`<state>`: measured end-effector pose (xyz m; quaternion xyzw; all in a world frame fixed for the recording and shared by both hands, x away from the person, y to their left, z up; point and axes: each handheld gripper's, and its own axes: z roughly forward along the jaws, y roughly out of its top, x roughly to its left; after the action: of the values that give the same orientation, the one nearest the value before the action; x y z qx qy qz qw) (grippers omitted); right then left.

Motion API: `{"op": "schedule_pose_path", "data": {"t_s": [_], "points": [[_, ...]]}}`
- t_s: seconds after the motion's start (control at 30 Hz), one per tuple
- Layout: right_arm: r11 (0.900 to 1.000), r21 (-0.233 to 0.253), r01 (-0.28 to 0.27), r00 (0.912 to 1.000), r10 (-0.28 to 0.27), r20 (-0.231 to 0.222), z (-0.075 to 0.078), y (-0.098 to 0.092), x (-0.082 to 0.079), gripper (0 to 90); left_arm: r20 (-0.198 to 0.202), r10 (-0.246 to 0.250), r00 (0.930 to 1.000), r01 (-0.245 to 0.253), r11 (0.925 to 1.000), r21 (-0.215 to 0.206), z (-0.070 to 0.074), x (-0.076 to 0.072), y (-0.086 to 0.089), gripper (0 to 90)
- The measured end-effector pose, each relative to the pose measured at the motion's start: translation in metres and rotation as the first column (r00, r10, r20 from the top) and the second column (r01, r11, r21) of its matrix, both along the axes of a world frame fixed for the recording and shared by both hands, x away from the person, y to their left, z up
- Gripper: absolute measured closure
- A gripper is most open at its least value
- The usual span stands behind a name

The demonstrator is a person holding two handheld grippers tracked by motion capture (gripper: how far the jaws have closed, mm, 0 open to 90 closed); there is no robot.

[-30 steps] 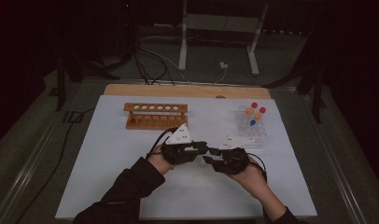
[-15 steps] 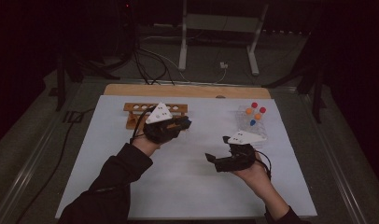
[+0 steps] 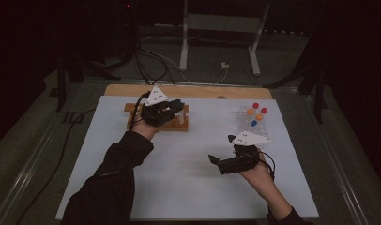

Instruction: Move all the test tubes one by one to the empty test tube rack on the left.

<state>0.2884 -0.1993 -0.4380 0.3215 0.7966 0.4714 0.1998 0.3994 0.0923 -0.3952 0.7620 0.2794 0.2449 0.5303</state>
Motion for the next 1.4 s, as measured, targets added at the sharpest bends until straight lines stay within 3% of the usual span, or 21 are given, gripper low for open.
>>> {"op": "schedule_pose_path", "data": {"t_s": [0.17, 0.37, 0.6, 1.1, 1.4], "points": [[1.0, -0.005, 0.0, 0.9999, 0.001, 0.012, -0.002, 0.002, -0.002, 0.0, -0.002, 0.048, 0.9988, -0.048, 0.9984, -0.029, 0.002, 0.013, 0.004, 77.2], [1.0, 0.02, -0.002, 1.0, 0.002, 0.009, -0.001, -0.001, -0.001, 0.0, 0.026, 0.105, 0.9941, -0.104, 0.9932, -0.053, 0.005, 0.027, 0.008, 77.2], [1.0, 0.022, 0.001, 0.9999, -0.001, 0.011, -0.002, -0.003, -0.001, 0.0, 0.022, 0.159, 0.9871, -0.157, 0.9862, -0.053, -0.001, 0.044, 0.006, 77.2], [0.998, 0.067, 0.0, 1.0, -0.001, 0.009, -0.004, -0.01, 0.002, 0.0, -0.058, 0.166, 0.9844, -0.165, 0.9861, 0.018, -0.036, 0.057, -0.005, 77.2], [0.996, 0.058, -0.064, 0.9979, 0.064, 0.009, -0.004, -0.01, 0.003, 0.0, -0.104, 0.187, 0.9767, -0.183, 0.9818, 0.05, -0.054, 0.061, -0.009, 77.0]]}}
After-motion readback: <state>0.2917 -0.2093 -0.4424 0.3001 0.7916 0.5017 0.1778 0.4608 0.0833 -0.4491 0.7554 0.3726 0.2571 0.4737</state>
